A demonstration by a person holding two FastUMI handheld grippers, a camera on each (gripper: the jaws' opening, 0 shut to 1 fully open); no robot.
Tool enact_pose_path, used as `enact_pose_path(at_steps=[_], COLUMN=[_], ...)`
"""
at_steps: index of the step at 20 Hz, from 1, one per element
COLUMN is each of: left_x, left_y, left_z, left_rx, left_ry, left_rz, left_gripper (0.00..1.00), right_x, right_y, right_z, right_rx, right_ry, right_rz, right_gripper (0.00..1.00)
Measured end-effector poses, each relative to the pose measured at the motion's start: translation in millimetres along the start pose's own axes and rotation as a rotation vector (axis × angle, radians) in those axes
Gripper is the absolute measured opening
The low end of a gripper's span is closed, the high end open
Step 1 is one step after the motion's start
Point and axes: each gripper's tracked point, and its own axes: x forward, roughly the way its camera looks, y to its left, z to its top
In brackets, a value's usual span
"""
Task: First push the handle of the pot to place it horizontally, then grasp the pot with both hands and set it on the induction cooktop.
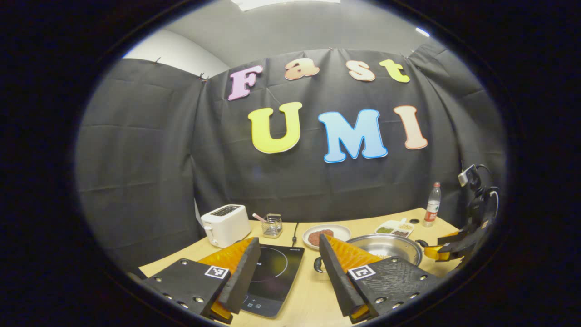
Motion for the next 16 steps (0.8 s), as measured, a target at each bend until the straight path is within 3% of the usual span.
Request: enact_pose_path(at_steps=[2, 8, 16], left_x=[15.5, 62.4, 115.7], left_y=[-3.3, -19.8, -57.8], left_z=[-5.4, -26.0, -65.8], left_rx=[-0.008, -0.01, -0.015], left_ry=[0.012, 0.058, 0.136], left_rz=[-0.027, -0.103, -0.228], left_gripper=[0.77, 0.77, 0.77], right_x=[-6.7, -2.6, 25.3], right_y=[0.4, 0.9, -9.6], right_z=[12.4, 32.1, 30.1], right_rx=[0.026, 0.076, 0.139], right_ry=[-0.039, -0.082, -0.043], right_rz=[-0.019, -0.047, -0.081], right_gripper=[0.99, 1.0, 0.99])
